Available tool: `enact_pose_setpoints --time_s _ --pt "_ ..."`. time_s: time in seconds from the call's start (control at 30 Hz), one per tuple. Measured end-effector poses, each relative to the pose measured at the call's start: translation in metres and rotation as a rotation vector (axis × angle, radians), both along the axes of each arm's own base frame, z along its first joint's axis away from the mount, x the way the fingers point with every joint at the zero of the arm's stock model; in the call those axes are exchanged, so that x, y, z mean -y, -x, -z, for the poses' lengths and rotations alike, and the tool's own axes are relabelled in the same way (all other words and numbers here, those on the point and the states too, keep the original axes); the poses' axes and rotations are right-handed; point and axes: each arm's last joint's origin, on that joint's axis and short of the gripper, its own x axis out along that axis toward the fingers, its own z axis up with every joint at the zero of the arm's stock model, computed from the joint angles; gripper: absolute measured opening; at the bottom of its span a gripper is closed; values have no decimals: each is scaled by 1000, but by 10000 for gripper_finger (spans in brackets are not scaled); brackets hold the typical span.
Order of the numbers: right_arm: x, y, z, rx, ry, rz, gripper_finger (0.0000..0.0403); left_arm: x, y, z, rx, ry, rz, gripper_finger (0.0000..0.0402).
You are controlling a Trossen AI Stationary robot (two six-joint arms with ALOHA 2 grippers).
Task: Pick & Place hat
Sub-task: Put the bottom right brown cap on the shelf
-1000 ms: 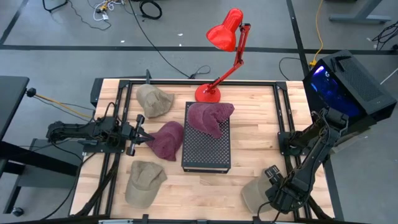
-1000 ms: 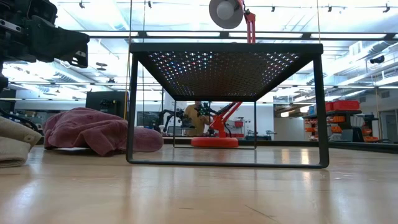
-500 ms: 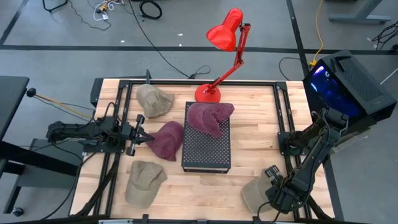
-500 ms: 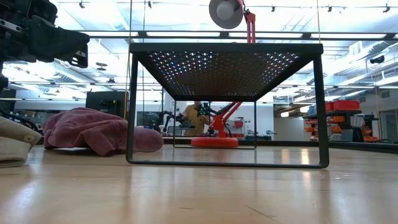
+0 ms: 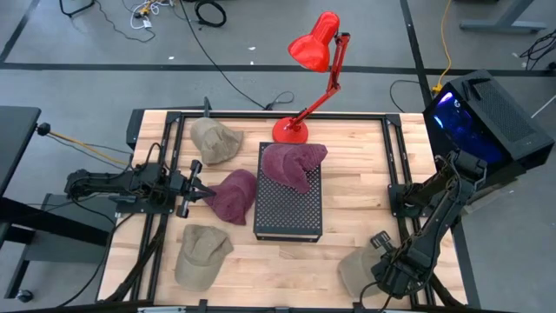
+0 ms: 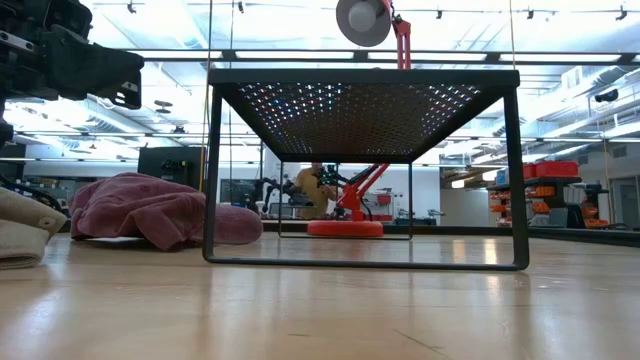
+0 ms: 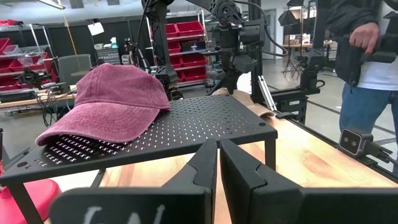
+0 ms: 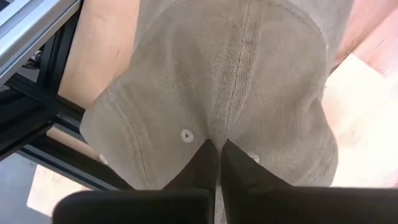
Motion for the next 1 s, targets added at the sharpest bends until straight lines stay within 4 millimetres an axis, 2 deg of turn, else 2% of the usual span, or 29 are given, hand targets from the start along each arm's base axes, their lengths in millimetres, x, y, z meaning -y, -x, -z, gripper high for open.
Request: enact_pose_setpoints --time_s 0.53,1.0 --pt "-2 -4 -40 99 -126 6 1 0 0 0 0 0 0 25" --pt "-7 -22 -79 230 -216 9 1 0 0 0 0 0 0 25"
